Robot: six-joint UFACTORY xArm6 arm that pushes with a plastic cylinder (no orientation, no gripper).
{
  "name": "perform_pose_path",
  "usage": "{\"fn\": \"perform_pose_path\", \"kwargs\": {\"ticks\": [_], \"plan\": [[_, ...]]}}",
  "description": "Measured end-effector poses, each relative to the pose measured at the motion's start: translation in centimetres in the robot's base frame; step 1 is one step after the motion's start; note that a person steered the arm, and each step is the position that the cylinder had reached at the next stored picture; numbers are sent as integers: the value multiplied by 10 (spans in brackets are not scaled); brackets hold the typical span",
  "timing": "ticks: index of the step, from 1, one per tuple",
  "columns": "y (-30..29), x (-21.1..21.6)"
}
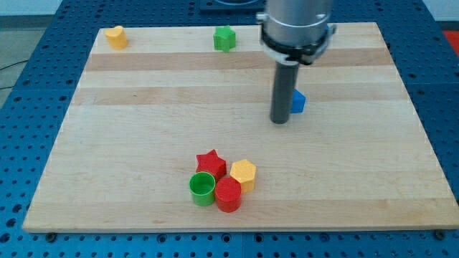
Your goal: Push the blue triangle into the top right side of the red star
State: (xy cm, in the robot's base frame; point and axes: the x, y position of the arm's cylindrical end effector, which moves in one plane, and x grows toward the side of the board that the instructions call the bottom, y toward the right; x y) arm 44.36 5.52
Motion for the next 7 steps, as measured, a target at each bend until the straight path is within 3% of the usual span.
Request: {"fn": "perform_pose_path", "kwargs": {"ticks": [3, 5, 6, 7], "plan": [[-37, -4], [57, 17], [82, -42], [39, -48]]}}
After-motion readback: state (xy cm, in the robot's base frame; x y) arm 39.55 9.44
